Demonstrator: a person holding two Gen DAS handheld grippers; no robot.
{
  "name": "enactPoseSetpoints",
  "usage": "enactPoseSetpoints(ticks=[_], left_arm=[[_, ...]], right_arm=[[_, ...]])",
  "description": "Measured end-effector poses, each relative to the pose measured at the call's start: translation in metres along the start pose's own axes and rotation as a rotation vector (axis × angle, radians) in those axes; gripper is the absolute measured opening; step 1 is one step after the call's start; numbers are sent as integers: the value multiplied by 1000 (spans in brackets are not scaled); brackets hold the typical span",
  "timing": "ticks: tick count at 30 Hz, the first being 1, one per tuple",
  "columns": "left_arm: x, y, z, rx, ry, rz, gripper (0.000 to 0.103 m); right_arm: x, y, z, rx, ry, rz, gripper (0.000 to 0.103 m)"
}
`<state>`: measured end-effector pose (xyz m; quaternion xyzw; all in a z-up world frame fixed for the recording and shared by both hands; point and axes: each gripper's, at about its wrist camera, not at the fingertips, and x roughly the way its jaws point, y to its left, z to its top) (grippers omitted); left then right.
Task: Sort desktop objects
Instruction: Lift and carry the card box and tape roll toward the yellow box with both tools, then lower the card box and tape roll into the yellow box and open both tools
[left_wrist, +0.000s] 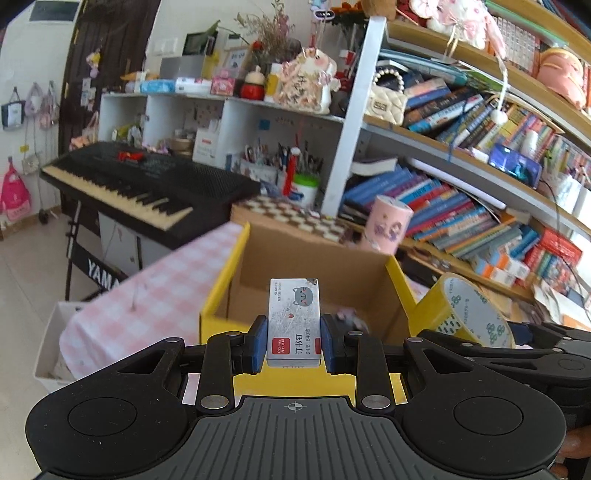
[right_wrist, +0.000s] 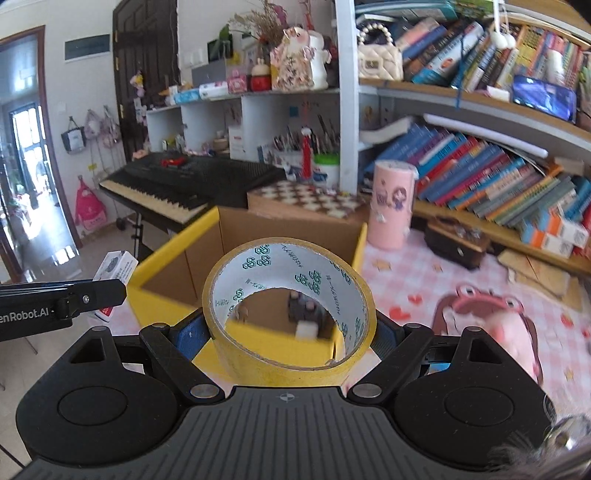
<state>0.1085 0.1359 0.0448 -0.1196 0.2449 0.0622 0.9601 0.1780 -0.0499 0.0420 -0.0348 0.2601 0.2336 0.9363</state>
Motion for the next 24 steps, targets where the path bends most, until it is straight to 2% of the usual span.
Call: enactPoseSetpoints(ticks=[6, 14, 21, 24], left_arm=[[28, -6, 13, 27, -6, 40, 28], [73, -17, 12, 92, 58, 77, 28], [107, -25, 7, 151, 138, 100, 28], [118, -27, 3, 171, 174, 107, 28]], right_arm=[[30, -14, 23, -9, -24, 13, 86], [77, -22, 41, -34, 20, 53, 86], [121, -17, 55, -92, 87, 82, 86], [142, -11, 60, -144, 159, 87, 86]])
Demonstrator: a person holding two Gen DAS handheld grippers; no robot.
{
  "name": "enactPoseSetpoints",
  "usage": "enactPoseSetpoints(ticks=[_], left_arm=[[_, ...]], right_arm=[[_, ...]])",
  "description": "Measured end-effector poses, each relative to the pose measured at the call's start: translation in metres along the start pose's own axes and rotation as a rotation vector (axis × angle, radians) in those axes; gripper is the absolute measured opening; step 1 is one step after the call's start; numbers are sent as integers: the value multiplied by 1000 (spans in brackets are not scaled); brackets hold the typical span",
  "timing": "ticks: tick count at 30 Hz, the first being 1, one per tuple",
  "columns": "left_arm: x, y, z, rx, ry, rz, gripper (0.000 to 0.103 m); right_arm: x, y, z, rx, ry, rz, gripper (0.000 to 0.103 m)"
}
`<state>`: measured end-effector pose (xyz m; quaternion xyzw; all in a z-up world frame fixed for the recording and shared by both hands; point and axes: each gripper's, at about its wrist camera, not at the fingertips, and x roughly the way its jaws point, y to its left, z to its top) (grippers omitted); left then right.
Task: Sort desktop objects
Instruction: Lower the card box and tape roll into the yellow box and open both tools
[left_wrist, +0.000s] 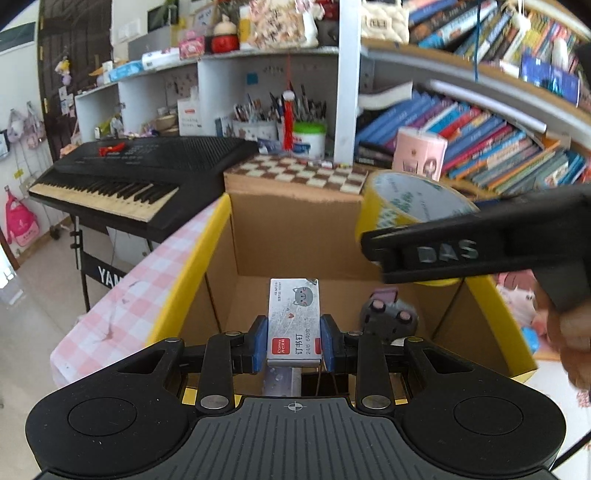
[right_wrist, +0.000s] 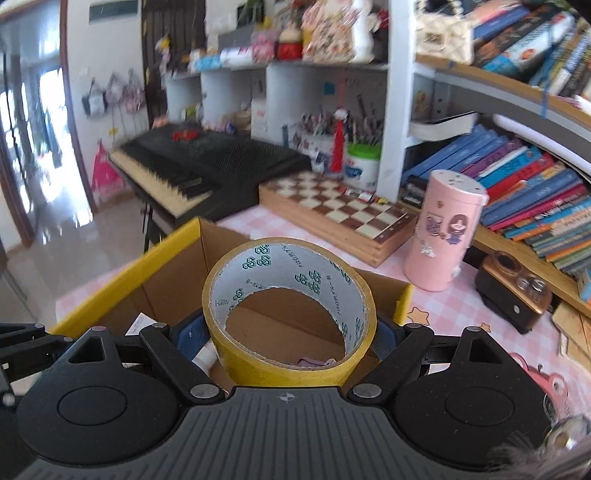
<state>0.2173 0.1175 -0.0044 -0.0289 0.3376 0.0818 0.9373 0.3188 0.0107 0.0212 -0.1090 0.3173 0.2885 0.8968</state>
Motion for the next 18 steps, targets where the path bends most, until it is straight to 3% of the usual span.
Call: enactPoseSetpoints(ticks=[4, 12, 18], left_arm=[[13, -3, -1, 13, 58, 7, 28], [26, -8, -2, 45, 93, 28, 28], [27, -9, -1, 49, 92, 28, 29]], right_arm=[[23, 4, 5, -36, 83, 20, 86], [57, 14, 8, -63, 219, 39, 86], [70, 16, 6, -59, 251, 36, 86]])
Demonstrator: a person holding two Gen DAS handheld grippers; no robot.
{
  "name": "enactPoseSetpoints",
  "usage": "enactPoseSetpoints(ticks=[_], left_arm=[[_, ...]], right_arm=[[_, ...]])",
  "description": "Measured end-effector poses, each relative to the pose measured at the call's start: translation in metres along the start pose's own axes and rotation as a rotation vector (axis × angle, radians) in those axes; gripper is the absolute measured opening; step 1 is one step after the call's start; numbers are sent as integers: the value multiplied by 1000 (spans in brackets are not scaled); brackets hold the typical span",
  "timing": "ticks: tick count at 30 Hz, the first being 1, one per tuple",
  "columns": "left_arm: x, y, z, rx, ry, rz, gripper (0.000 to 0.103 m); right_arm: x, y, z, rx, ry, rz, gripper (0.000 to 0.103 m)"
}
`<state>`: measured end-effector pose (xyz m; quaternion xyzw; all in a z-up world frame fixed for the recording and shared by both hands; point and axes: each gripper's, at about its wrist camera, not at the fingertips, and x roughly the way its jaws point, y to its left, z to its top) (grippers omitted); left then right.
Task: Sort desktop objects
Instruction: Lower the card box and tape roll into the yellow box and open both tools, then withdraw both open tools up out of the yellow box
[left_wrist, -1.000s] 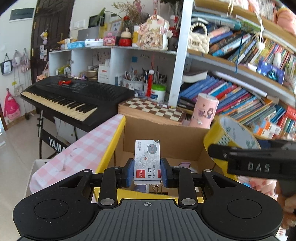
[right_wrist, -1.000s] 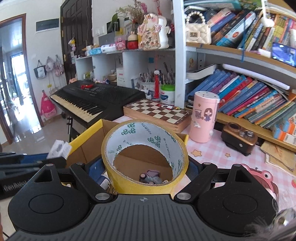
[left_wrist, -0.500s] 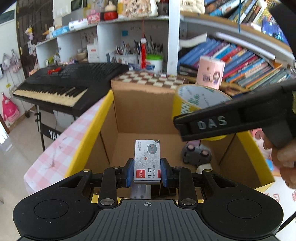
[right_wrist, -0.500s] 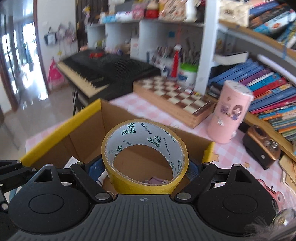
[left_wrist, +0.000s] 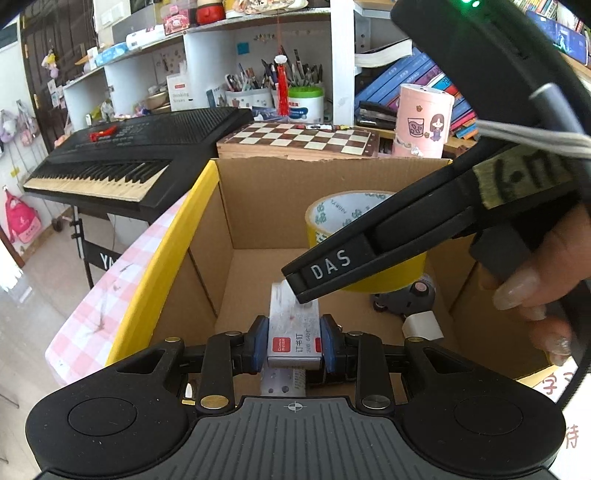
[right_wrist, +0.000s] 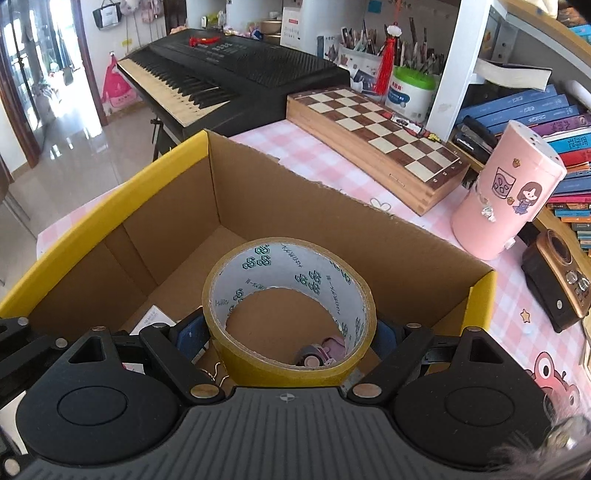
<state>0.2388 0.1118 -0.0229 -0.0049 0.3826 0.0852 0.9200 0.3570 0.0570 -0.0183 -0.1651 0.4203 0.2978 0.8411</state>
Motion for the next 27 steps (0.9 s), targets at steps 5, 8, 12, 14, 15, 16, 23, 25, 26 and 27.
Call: enactPoseSetpoints(ticks=[5, 8, 12, 14, 15, 16, 23, 25, 26, 27], left_arm=[[-4, 0, -1, 0, -21, 4, 39], [-13, -1, -2, 1, -54, 7, 53], [-30, 0, -2, -7, -103, 7, 65], [-38, 2, 0, -21, -128, 3, 70], [-44, 3, 0, -29, -140, 1, 71], [-49, 3, 0, -35, -152, 1, 74], [-78, 10, -6, -39, -225, 53, 86], [-87, 12, -10, -30, -252, 90, 87], [-91, 12, -11, -30, -265, 102, 88], [-96, 13, -13, -33, -278, 112, 88]], right_arm=[[-5, -3, -3, 24, -20, 21, 87], [-16, -4, -2, 29, -63, 13, 88], [-42, -7, -4, 51, -128, 6, 88], [-58, -7, -7, 68, -172, 1, 88], [-67, -7, -10, 73, -194, 0, 88], [-75, -7, -12, 77, -215, -3, 88], [-128, -11, -41, 116, -345, -51, 90], [-141, -11, -55, 132, -400, -77, 90], [-147, -11, -62, 135, -435, -86, 90], [-153, -9, -70, 132, -467, -94, 90]])
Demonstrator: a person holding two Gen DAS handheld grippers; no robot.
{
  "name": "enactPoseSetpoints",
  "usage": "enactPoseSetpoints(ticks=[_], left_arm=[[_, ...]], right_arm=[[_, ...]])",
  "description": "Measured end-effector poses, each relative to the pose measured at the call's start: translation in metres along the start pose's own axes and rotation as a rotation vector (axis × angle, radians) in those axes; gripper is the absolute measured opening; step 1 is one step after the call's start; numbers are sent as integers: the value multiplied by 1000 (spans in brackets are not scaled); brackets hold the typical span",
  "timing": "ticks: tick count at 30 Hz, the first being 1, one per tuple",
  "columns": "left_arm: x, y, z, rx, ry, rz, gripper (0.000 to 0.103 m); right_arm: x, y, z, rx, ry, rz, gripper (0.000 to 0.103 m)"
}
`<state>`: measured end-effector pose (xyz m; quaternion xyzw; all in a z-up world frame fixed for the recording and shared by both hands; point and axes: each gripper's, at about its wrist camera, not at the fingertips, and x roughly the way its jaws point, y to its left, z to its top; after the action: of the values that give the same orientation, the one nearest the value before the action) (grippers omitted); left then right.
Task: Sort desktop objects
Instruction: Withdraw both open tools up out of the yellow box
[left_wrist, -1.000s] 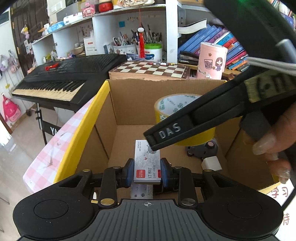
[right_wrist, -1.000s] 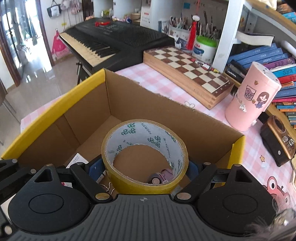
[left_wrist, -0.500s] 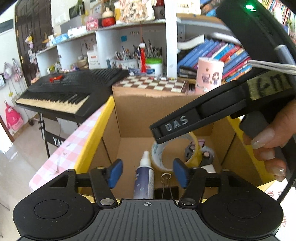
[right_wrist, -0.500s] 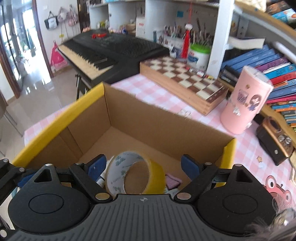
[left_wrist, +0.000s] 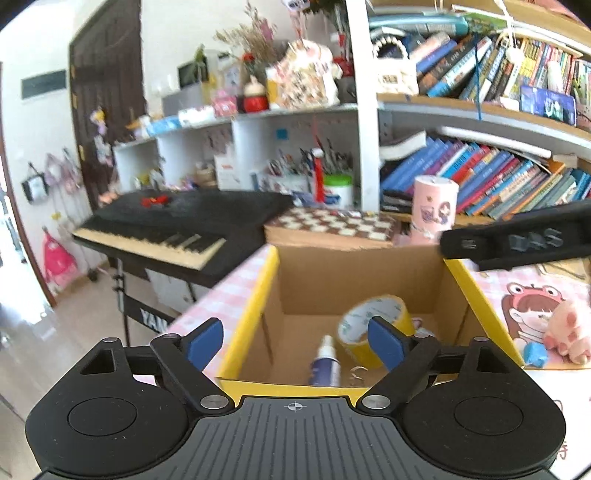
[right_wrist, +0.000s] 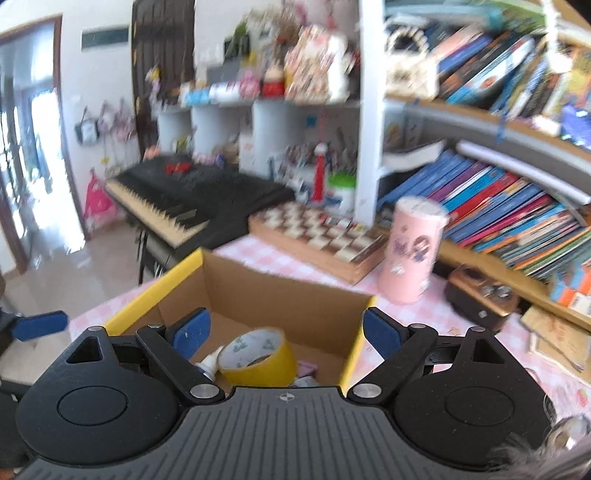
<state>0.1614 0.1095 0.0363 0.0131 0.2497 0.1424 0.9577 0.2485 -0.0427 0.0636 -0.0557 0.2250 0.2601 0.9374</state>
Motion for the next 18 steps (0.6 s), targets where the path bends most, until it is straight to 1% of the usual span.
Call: enactPoseSetpoints(ticks=[3, 5, 7, 12, 18], left_arm=[[-15, 5, 0, -13, -26, 6, 89], [-26, 6, -2, -20, -46, 6, 93], [-35, 5, -5, -23, -61, -1, 93], [-54, 1, -14, -36, -56, -46, 93], [-76, -1, -33, -60, -42, -66, 96]], right_arm=[[-22, 0, -12, -3, -51, -28, 90], [-34, 0, -19, 15, -63, -49, 90], [-45, 0, -26, 36, -63, -72, 90], [-70, 5, -48, 84, -66, -149, 90], [-100, 14, -80, 124, -56, -238, 90]])
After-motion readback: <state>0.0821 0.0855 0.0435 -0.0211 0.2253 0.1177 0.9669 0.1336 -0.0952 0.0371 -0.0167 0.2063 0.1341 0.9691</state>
